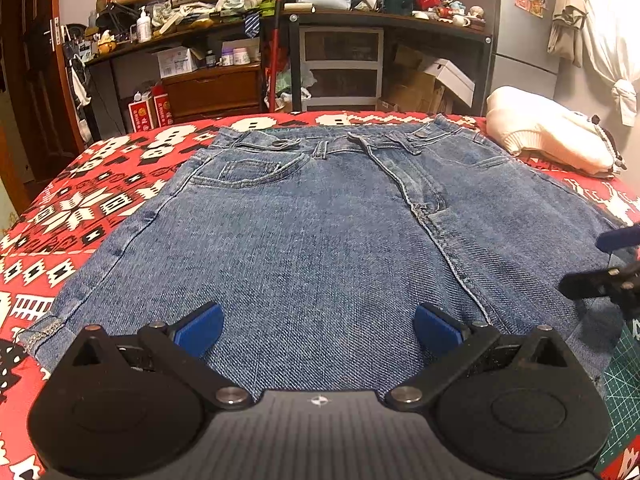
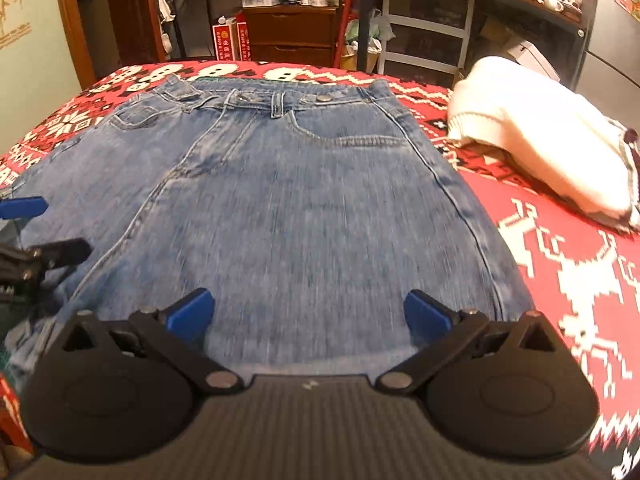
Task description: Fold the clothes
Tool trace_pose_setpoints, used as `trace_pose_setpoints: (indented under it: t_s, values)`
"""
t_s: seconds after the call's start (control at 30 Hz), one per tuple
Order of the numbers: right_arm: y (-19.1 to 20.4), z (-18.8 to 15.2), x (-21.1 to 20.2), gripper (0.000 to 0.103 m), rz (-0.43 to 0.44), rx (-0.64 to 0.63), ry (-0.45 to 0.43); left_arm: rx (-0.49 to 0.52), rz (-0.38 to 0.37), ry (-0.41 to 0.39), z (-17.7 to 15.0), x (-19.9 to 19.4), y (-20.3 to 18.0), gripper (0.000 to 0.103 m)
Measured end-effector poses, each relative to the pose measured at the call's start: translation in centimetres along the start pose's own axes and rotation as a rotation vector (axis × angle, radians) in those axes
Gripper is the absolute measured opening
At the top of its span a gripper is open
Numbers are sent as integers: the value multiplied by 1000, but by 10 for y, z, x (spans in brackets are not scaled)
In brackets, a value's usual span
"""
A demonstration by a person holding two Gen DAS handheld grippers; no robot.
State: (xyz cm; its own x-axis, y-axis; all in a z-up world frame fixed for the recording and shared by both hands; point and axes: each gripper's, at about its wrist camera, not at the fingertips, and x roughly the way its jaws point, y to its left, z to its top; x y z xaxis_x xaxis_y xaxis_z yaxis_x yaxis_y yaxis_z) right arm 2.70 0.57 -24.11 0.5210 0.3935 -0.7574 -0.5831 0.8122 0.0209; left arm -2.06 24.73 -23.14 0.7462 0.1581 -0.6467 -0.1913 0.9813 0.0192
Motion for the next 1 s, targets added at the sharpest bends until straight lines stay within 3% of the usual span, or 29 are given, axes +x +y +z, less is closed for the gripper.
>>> trace_pose_setpoints:
  t_s: [0.4,0.57,1.0]
  values:
    - [-2,10,-1,103,-7,17,99,-38,34,142,18,6,-3,103]
    - [-2,18,3,103,-14,26,148,-43,39,124,14,5,-3,103]
    - [1,14,1,103,-43,50,127,-130,123,178,29,14,-10,103]
